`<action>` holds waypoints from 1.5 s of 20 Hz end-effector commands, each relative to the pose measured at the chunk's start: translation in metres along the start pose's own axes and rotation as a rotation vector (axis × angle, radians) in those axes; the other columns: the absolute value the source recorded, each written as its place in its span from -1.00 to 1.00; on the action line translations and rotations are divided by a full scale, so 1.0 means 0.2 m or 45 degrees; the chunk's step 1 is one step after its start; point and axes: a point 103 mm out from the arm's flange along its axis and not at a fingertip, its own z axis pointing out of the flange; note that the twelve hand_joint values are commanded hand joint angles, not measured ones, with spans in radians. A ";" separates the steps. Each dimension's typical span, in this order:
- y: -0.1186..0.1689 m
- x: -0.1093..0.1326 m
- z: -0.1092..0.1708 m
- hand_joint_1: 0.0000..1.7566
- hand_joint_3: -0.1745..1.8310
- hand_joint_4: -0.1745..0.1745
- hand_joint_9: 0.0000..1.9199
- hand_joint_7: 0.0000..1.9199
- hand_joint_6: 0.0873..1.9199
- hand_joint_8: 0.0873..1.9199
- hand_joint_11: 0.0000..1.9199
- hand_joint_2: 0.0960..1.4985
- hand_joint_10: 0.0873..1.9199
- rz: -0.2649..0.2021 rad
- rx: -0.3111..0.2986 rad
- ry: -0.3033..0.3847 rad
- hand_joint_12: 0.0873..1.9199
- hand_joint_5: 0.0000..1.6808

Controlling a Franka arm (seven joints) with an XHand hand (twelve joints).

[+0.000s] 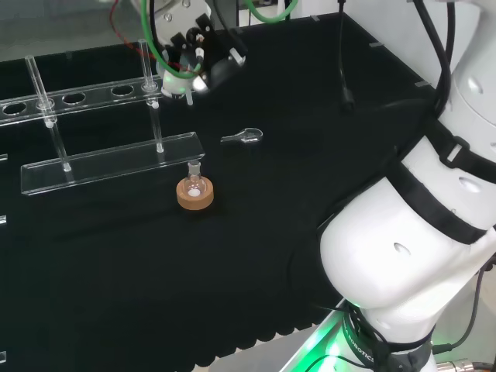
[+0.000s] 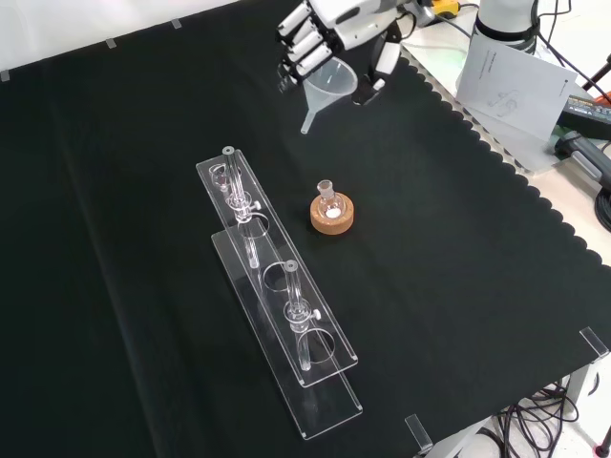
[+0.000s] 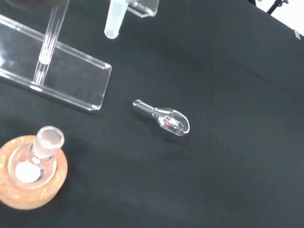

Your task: Put the funnel back on the funnel stand.

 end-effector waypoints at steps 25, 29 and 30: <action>0.59 -0.14 -0.05 -0.15 -0.32 -0.21 0.00 -0.47 -1.00 -0.34 -0.49 -0.03 -0.51 -0.058 -0.010 0.090 0.32 -0.39; 0.66 -0.14 -0.04 -0.15 -0.32 -0.22 0.00 -0.47 -1.00 -0.34 -0.49 -0.03 -0.51 -0.068 -0.006 0.101 0.32 -0.38; 0.67 -0.14 -0.03 -0.15 -0.32 -0.22 0.00 -0.47 -1.00 -0.34 -0.49 -0.03 -0.51 -0.067 -0.004 0.101 0.32 -0.38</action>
